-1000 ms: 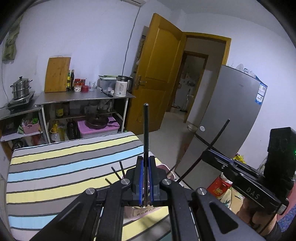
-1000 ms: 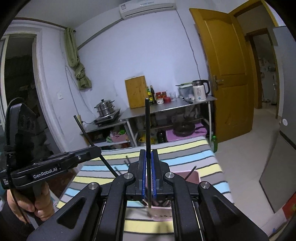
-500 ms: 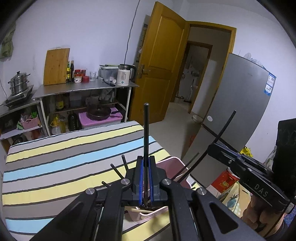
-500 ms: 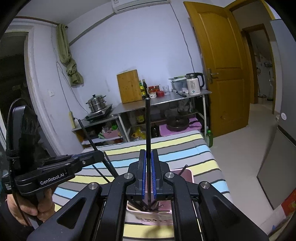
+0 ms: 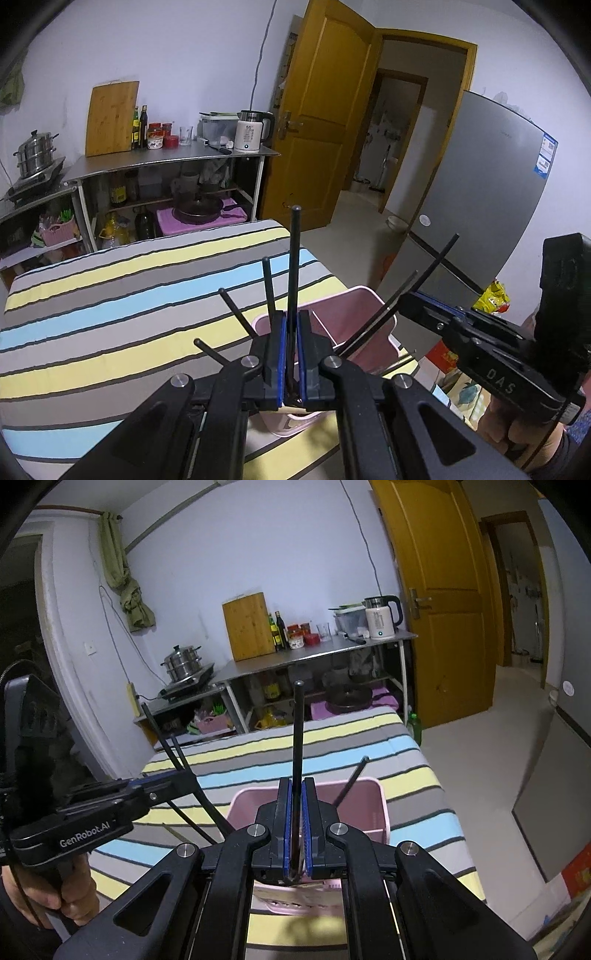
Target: Organize utensils
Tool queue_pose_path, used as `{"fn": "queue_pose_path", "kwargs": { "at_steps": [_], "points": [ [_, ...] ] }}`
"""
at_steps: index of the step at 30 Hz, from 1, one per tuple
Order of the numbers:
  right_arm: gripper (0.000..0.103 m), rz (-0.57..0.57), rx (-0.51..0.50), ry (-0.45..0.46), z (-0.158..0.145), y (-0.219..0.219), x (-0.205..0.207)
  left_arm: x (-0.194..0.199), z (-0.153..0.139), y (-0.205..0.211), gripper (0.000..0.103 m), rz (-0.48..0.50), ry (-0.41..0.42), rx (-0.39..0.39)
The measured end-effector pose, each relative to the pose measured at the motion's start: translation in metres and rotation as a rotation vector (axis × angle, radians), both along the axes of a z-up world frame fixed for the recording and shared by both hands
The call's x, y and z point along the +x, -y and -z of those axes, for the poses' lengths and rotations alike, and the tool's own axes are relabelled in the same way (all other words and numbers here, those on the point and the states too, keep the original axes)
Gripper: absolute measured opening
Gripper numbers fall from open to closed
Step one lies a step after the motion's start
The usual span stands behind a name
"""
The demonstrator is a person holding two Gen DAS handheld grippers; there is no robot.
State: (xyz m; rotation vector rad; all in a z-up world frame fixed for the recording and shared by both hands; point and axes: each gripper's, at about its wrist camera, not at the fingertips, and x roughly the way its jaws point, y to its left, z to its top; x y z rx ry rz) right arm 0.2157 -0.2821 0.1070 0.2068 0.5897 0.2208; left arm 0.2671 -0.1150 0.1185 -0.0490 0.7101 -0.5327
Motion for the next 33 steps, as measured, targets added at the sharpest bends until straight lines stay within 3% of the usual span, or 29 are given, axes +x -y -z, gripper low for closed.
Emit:
{"fn": "queue_pose_path", "kwargs": {
  "at_steps": [12,16,19,33],
  "points": [
    [0.005,-0.008,-0.013,-0.047,0.014,-0.005,0.005,-0.004,0.026,0.006,0.005,-0.01,-0.038,0.037],
    [0.006,0.0,-0.02,-0.049,0.01,-0.004,0.0,-0.011,0.016,0.0,0.005,-0.022,-0.009,0.025],
    [0.014,0.001,-0.023,-0.036,0.004,-0.005,-0.006,-0.016,0.01,-0.006,0.005,-0.026,-0.002,0.015],
    [0.021,0.0,-0.032,0.028,-0.024,-0.011,-0.053,-0.067,-0.015,-0.025,0.007,-0.047,0.058,-0.009]
  ]
}}
